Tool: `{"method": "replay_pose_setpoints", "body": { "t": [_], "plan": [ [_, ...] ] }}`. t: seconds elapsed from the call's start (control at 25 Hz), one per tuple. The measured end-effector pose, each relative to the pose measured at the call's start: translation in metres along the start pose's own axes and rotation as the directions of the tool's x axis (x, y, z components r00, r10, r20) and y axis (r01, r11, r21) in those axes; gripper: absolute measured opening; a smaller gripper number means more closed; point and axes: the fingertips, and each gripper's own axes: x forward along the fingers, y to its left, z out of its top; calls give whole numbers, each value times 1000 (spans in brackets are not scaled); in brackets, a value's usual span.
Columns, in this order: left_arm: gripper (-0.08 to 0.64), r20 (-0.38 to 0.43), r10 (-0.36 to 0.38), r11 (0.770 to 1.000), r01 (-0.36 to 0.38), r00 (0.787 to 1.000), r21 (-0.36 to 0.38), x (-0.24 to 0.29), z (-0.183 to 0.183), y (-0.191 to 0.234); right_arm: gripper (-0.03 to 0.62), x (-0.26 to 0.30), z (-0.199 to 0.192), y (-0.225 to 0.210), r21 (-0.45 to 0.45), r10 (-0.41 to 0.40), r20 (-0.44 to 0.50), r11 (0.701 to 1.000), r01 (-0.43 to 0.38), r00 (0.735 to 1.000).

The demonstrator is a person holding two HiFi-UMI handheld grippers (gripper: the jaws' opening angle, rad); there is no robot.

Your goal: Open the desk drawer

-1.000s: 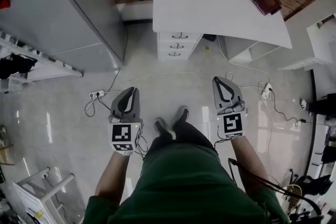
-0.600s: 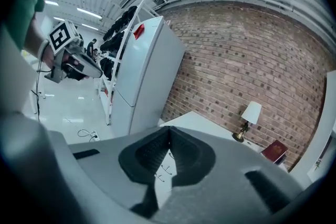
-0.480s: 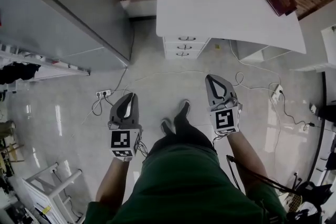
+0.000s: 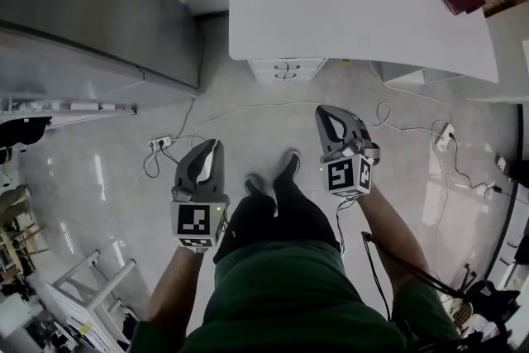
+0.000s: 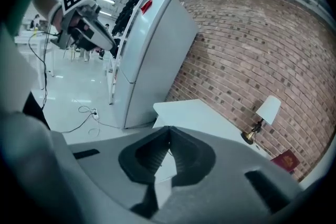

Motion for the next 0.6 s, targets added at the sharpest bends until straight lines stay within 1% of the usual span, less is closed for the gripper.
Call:
{"method": "replay_pose_setpoints", "body": {
  "t": [0.12, 0.2, 0.32, 0.4, 0.6],
  "plan": [
    [25, -16, -8, 1000, 8, 1000, -2, 23, -16, 6, 2, 28, -22, 8, -42, 7, -37, 999, -8, 999],
    [25, -42, -24, 1000, 23, 999, -18, 37, -31, 10, 2, 47, -37, 14, -59, -4, -58, 998, 0, 998],
    [26, -63, -65, 997, 62, 996, -41, 70, -54, 16, 3, 83, -64, 20, -84, -30, -97, 996, 22, 995],
    [26, -76, -112, 993, 109, 991, -50, 90, -72, 14, 13, 105, -81, 26, -95, -47, -127, 995, 35, 991],
    [26, -48, -205, 979, 206, 978, 8, 130, -101, 6, 51, 146, -120, 40, -132, -92, -165, 989, 70, 982]
  ]
}}
